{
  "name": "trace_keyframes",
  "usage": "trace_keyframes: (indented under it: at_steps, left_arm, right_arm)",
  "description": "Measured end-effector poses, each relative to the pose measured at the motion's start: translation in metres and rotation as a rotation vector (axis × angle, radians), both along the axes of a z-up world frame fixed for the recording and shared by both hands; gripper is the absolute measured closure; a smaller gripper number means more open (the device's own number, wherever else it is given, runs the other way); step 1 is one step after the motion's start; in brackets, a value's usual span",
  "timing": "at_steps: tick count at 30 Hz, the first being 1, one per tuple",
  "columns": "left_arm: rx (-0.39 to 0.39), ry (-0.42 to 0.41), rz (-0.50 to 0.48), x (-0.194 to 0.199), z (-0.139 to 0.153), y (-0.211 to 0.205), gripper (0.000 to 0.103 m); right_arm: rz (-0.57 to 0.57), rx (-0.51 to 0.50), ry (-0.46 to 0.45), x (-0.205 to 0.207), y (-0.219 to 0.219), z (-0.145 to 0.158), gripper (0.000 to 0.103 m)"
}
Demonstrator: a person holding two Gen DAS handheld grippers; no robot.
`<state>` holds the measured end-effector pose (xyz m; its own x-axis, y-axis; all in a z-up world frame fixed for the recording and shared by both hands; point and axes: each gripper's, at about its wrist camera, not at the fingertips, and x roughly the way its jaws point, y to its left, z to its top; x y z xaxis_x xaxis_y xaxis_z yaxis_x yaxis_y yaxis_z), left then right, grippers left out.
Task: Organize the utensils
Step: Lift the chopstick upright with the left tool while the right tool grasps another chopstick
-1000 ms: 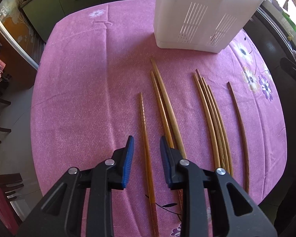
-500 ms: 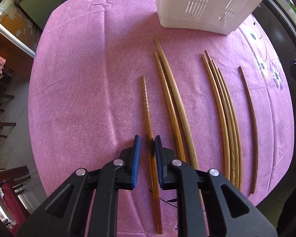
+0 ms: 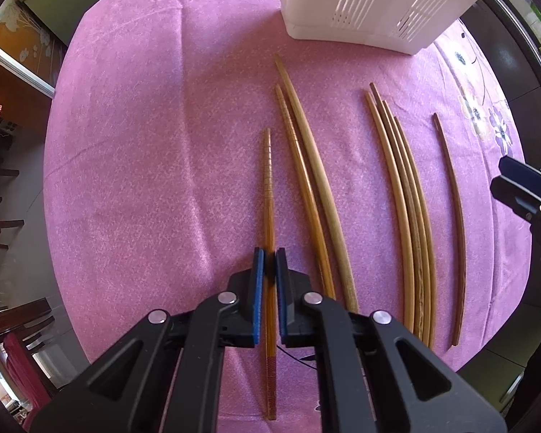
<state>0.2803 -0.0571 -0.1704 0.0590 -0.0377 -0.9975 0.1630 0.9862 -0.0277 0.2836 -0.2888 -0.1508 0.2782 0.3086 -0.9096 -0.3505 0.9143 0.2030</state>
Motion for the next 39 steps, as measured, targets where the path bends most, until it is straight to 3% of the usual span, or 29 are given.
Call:
trace_keyframes:
  at_steps: [3, 9, 11, 15, 21, 30, 34, 39]
  left_arm:
    - [0.000, -0.024, 0.001, -0.003, 0.003, 0.005, 0.096]
    - [0.009, -0.111, -0.022, -0.014, 0.033, 0.006, 0.096]
    - [0.002, -0.139, -0.030, -0.016, 0.046, 0.007, 0.096]
    - [-0.025, -0.210, -0.045, -0.033, 0.064, 0.015, 0.096]
    - [-0.050, -0.266, -0.068, -0.053, 0.080, 0.024, 0.096]
    - [-0.064, -0.284, -0.059, -0.053, 0.080, 0.030, 0.096]
    - [-0.078, -0.297, -0.052, -0.055, 0.086, 0.034, 0.096]
    - [-0.094, -0.320, -0.045, -0.057, 0.096, 0.037, 0.096]
  right_arm:
    - [0.023, 0.020, 0.080, 0.002, 0.007, -0.010, 0.070]
    - [0.044, -0.048, 0.213, 0.011, 0.024, -0.029, 0.073]
    - [0.040, -0.070, 0.243, 0.013, 0.029, -0.032, 0.078]
    - [0.021, -0.133, 0.268, 0.017, 0.038, -0.037, 0.078]
    - [0.010, -0.232, 0.237, 0.017, 0.058, -0.039, 0.083]
    - [0.029, -0.250, 0.200, 0.002, 0.076, -0.042, 0.096]
    - [0.027, -0.178, 0.190, -0.006, 0.066, -0.033, 0.096]
    - [0.012, -0.061, 0.087, -0.022, 0.043, 0.002, 0.096]
